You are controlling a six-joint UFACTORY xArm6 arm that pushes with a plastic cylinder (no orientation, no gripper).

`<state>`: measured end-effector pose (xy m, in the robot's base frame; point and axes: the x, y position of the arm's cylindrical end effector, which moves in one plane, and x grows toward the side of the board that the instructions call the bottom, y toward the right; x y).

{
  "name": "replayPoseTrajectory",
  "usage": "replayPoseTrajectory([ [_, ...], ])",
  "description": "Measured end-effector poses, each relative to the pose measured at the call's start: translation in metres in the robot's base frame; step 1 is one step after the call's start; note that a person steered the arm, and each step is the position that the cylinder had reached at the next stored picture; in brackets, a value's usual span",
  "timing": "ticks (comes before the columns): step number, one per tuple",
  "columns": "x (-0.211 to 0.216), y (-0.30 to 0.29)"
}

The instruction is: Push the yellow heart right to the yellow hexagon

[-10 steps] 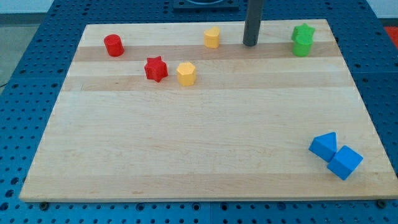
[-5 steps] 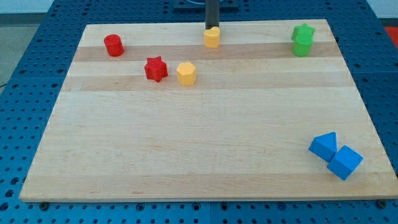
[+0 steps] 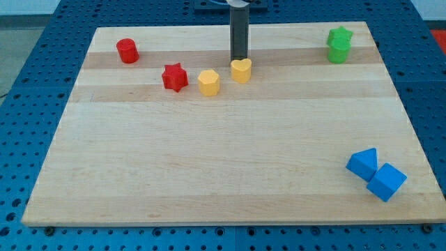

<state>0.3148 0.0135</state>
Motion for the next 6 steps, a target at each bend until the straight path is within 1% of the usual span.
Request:
replayPoseTrajectory([
  [6, 0.0120, 0.0085],
])
